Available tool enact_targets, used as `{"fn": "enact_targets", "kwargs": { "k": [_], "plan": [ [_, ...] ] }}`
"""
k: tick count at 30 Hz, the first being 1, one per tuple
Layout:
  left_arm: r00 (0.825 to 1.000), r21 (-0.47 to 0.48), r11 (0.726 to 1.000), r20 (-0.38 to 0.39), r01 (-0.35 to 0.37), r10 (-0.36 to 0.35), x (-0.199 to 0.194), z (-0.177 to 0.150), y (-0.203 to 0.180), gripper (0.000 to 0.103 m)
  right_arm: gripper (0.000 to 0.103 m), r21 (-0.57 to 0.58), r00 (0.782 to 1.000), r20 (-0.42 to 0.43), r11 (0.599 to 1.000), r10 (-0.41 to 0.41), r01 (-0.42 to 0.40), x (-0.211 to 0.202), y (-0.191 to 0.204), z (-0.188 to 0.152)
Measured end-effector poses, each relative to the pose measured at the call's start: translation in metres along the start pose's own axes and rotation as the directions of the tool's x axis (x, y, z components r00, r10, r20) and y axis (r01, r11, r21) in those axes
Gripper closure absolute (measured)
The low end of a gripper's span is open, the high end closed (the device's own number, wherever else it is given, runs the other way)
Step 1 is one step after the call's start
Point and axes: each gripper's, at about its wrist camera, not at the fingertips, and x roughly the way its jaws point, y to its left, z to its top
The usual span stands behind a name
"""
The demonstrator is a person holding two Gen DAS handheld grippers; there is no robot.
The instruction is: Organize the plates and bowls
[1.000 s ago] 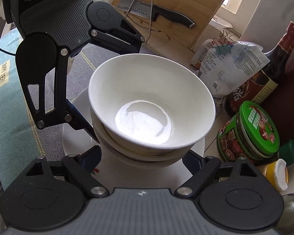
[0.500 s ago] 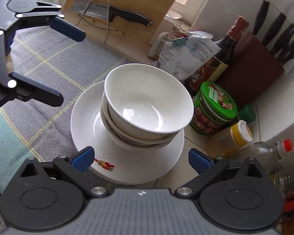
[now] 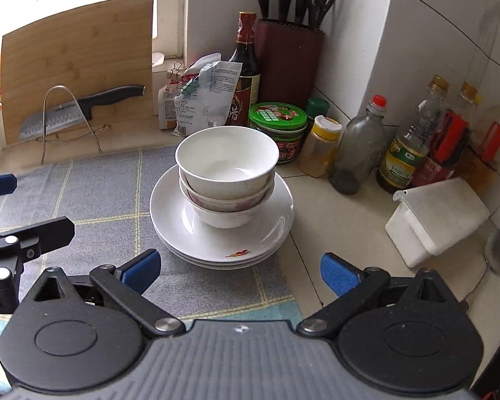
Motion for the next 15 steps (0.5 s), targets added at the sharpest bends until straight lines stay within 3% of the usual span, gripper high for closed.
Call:
{"fn": "enact_targets", "kwargs": {
  "k": [15],
  "plan": [
    [0.999, 0.008, 0.999, 0.023, -0.050, 0.050, -0.021, -0.004, 0.003, 0.001, 0.000, 0.075, 0.997, 0.072, 0.997, -0.018, 0.013, -0.029, 0.015, -0.013]
  ]
}}
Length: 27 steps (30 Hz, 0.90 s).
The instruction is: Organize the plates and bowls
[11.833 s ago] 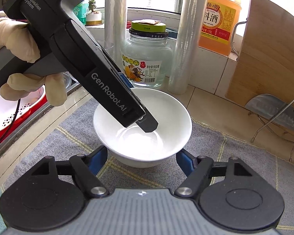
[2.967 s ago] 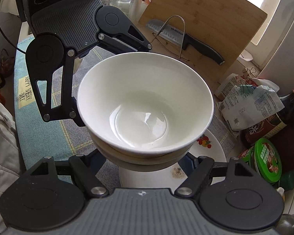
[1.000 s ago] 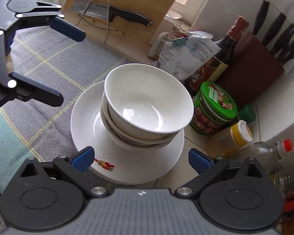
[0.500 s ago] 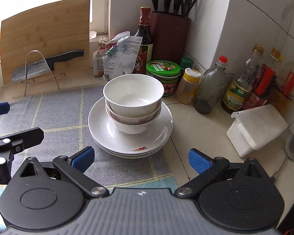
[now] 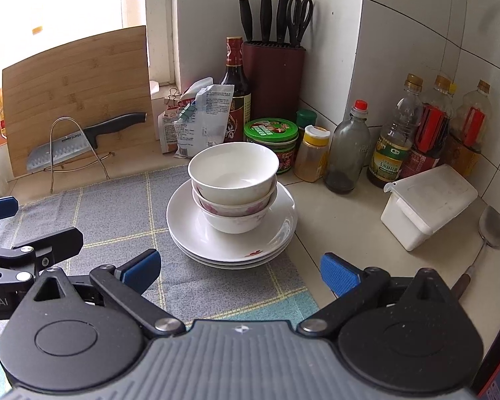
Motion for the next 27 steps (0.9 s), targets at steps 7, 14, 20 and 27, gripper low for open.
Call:
{"fn": "enact_targets", "kwargs": {
  "k": [7, 14, 20, 27],
  "plan": [
    [1.000, 0.006, 1.000, 0.002, -0.012, 0.012, -0.0027, 0.0017, -0.0004, 0.001, 0.000, 0.001, 1.000, 0.001, 1.000, 0.002, -0.002, -0.0013, 0.0025, -0.0028],
    [1.000, 0.001, 1.000, 0.000, -0.017, 0.017, -0.0033, 0.0027, -0.0011, 0.001, 0.000, -0.003, 1.000, -0.001, 1.000, 0.006, -0.006, -0.0022, 0.0027, -0.0031],
    [1.000, 0.005, 1.000, -0.009, -0.025, 0.025, -0.0028, 0.0023, -0.0011, 0.001, 0.000, -0.008, 1.000, 0.001, 1.000, 0.001, -0.001, -0.0020, 0.0035, -0.0022],
    [0.999, 0.005, 0.999, -0.014, -0.032, 0.032, -0.0017, 0.0032, -0.0002, 0.001, 0.000, -0.008, 1.000, 0.001, 1.000, 0.003, -0.003, -0.0005, 0.0035, -0.0010]
  ]
}}
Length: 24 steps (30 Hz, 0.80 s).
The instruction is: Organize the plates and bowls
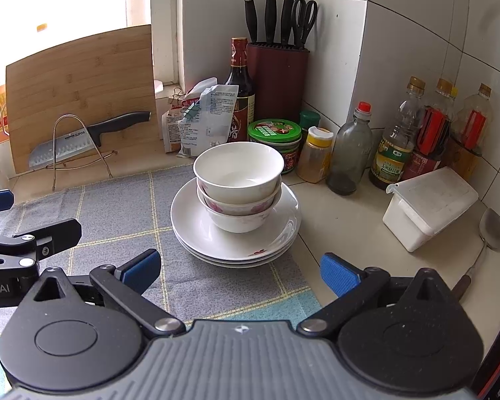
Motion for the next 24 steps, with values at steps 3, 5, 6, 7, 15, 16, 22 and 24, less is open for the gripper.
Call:
{"fn": "enact_targets", "kwargs": {
  "k": [3, 5, 6, 7, 15, 16, 22, 24],
  "plan": [
    [1.000, -0.001, 1.000, -0.002, -0.001, 0.001, 0.0009, 0.0005, 0.0004, 0.001, 0.000, -0.006, 1.000, 0.000, 1.000, -0.006, 0.006, 0.0005, 0.0016, 0.0009],
    [1.000, -0.001, 1.000, -0.003, -0.001, 0.001, 0.0012, 0.0008, 0.0005, 0.001, 0.000, -0.008, 1.000, 0.001, 1.000, -0.008, 0.008, 0.0006, 0.0023, 0.0017],
    [1.000, 0.000, 1.000, -0.005, -0.002, 0.002, 0.0017, 0.0012, 0.0006, 0.001, 0.000, -0.009, 1.000, 0.002, 1.000, -0.008, 0.008, 0.0007, 0.0023, 0.0020],
    [1.000, 0.003, 1.000, -0.005, -0.004, 0.004, 0.0019, 0.0014, -0.0002, 0.001, 0.000, -0.009, 1.000, 0.001, 1.000, -0.008, 0.008, 0.0009, 0.0024, 0.0022],
    [1.000, 0.009, 1.000, -0.010, -0.010, 0.010, 0.0037, 0.0017, -0.0020, 0.001, 0.000, -0.007, 1.000, -0.003, 1.000, -0.011, 0.011, 0.0025, -0.0003, 0.0023],
    [1.000, 0.007, 1.000, -0.012, -0.010, 0.010, 0.0042, 0.0017, -0.0016, 0.001, 0.000, -0.007, 1.000, -0.003, 1.000, -0.012, 0.012, 0.0023, -0.0003, 0.0023],
    [1.000, 0.006, 1.000, -0.013, -0.010, 0.010, 0.0049, 0.0021, -0.0011, 0.001, 0.000, -0.012, 1.000, -0.004, 1.000, -0.017, 0.017, 0.0034, 0.0005, 0.0037],
    [1.000, 0.005, 1.000, -0.014, -0.010, 0.010, 0.0052, 0.0022, -0.0012, 0.001, 0.000, -0.011, 1.000, -0.005, 1.000, -0.018, 0.017, 0.0043, 0.0003, 0.0041]
  ]
}}
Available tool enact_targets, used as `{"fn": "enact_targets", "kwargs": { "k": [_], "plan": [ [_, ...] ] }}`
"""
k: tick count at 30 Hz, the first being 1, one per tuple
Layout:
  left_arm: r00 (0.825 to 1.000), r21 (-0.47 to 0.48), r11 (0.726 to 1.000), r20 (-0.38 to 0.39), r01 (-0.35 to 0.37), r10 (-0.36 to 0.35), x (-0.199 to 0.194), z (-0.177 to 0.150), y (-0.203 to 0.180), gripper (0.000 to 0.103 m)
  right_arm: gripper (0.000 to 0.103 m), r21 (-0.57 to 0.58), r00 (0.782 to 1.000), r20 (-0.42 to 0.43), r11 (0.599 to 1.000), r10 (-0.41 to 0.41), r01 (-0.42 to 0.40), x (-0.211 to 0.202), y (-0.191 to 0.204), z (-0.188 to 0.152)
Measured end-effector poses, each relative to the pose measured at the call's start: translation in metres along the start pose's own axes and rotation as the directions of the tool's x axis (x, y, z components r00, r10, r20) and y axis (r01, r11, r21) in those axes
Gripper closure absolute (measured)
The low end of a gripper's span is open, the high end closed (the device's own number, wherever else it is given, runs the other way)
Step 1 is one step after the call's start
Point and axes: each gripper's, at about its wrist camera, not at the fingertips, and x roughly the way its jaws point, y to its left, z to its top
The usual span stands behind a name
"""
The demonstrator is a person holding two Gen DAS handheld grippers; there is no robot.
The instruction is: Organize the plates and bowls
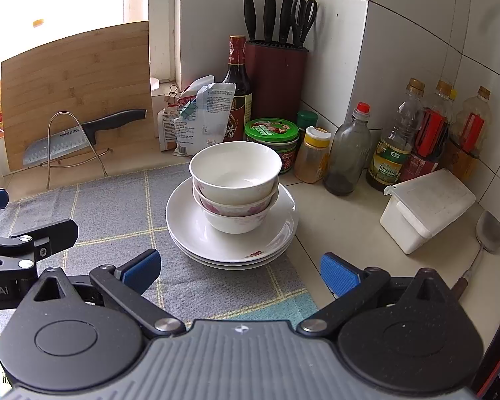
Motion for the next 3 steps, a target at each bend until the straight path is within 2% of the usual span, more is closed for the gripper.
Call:
{"fn": "enact_targets", "kwargs": {
  "k": [3],
  "plan": [
    [1.000, 0.000, 1.000, 0.001, 0.000, 0.000, 0.0001, 0.0001, 0.0001, 0.001, 0.000, -0.001, 1.000, 0.000, 1.000, -0.002, 0.002, 0.0007, -0.0003, 0.0007]
  ]
}}
